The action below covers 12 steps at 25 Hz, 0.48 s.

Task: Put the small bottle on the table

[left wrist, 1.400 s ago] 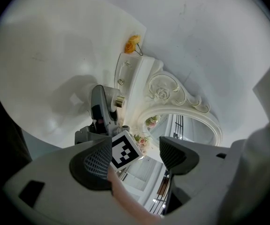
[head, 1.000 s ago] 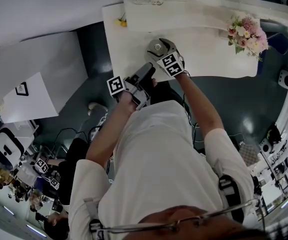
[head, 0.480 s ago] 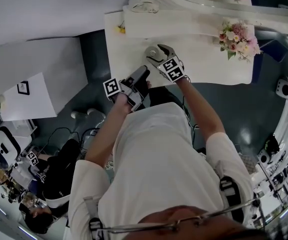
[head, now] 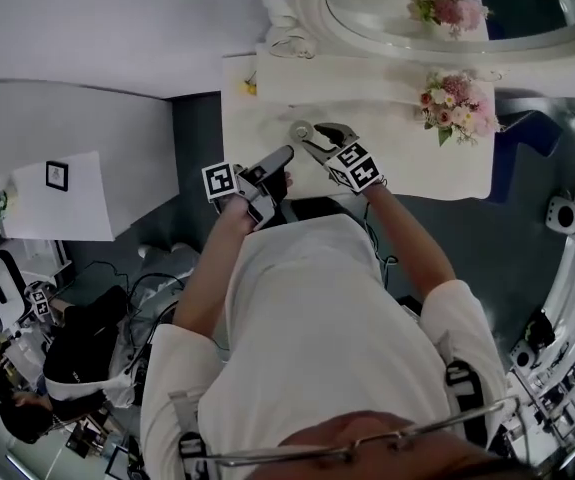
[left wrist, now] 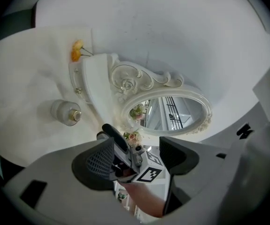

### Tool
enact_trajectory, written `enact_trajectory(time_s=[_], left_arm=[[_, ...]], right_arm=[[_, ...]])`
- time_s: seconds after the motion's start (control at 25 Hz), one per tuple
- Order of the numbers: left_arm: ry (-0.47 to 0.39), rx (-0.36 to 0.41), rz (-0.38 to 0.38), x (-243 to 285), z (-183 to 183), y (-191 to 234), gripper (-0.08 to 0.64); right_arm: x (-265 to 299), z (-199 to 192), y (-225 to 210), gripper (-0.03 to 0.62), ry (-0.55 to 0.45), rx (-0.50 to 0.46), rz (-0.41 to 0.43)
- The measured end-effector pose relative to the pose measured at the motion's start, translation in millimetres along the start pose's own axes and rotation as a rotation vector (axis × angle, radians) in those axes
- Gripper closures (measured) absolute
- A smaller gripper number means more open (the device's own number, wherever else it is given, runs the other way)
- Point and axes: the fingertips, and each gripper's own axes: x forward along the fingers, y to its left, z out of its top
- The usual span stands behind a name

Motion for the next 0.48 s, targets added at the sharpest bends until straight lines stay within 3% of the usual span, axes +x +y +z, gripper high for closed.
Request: enact_trajectory(time_s=[0.2, 0.32, 0.48], left_arm=[[0.06, 0.142, 0.009, -11, -6, -25, 0.281], [0.116, 0.295, 0.068, -26, -11, -32, 0.303], [0.148, 0.448, 0.083, -44, -14, -56, 0.355]], right_arm=[[-31, 17, 23, 0.444, -0.017, -0.006, -0.036], [-52, 28, 37, 0.468, -0.038, -0.003, -0.081], [-75, 42, 57, 0.483, -0.076, 0.024, -0.14]])
